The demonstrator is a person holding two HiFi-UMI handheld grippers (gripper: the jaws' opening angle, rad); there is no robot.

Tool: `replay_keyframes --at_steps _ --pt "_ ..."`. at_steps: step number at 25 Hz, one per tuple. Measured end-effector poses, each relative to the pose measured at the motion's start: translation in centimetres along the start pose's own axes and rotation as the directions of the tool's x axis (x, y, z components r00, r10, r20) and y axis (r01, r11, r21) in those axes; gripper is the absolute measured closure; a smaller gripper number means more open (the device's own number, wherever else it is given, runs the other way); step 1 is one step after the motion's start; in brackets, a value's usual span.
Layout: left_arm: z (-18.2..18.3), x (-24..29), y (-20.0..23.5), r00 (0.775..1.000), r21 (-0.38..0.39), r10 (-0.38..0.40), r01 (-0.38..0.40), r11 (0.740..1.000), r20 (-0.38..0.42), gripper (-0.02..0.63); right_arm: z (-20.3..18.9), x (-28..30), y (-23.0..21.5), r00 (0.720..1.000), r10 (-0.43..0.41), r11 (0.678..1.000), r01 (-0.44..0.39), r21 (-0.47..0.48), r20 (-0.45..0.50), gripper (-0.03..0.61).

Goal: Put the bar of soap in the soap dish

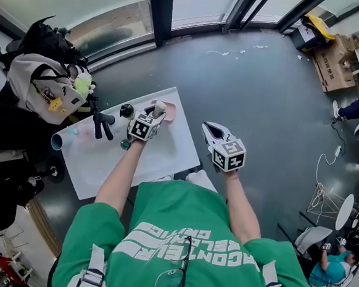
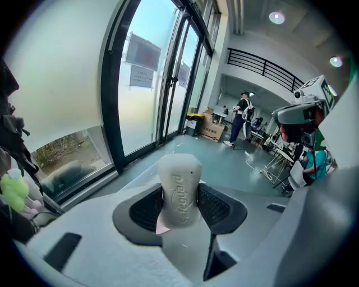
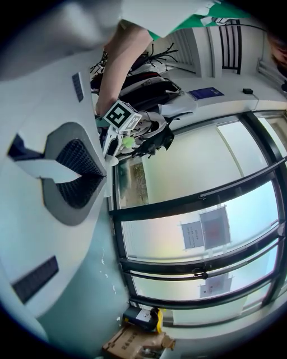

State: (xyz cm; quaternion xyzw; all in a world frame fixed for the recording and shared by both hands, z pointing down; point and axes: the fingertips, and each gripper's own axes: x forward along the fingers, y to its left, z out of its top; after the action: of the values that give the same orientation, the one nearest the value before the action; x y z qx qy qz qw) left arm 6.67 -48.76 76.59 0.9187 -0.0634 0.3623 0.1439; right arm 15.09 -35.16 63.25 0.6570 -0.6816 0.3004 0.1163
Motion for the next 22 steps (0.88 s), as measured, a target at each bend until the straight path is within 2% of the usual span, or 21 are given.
replay_keyframes --at_steps 5,11,18,22 --pt "-0.7 0.9 0.4 0.999 0.016 -0.012 0.013 1.000 -0.040 0.416 -1.1 2.3 0.9 1.000 0.015 1.000 -0.015 0.020 -0.026 0.566" --pt "-1.4 2.4 1.1 0.995 0.102 -0.010 0.020 0.995 -0.097 0.416 -1.5 3.3 1.4 0.999 0.015 0.999 -0.013 0.031 -0.040 0.566" --pt "-2.5 3.4 1.1 0.976 0.192 0.024 0.019 0.981 -0.216 0.414 -1.8 3.3 0.8 0.998 0.005 0.999 -0.002 0.052 -0.057 0.566" --pt "-2.9 4.1 1.0 0.969 0.208 0.017 0.036 0.978 -0.246 0.416 -1.9 3.7 0.7 0.998 0.007 0.998 -0.004 0.057 -0.062 0.566"
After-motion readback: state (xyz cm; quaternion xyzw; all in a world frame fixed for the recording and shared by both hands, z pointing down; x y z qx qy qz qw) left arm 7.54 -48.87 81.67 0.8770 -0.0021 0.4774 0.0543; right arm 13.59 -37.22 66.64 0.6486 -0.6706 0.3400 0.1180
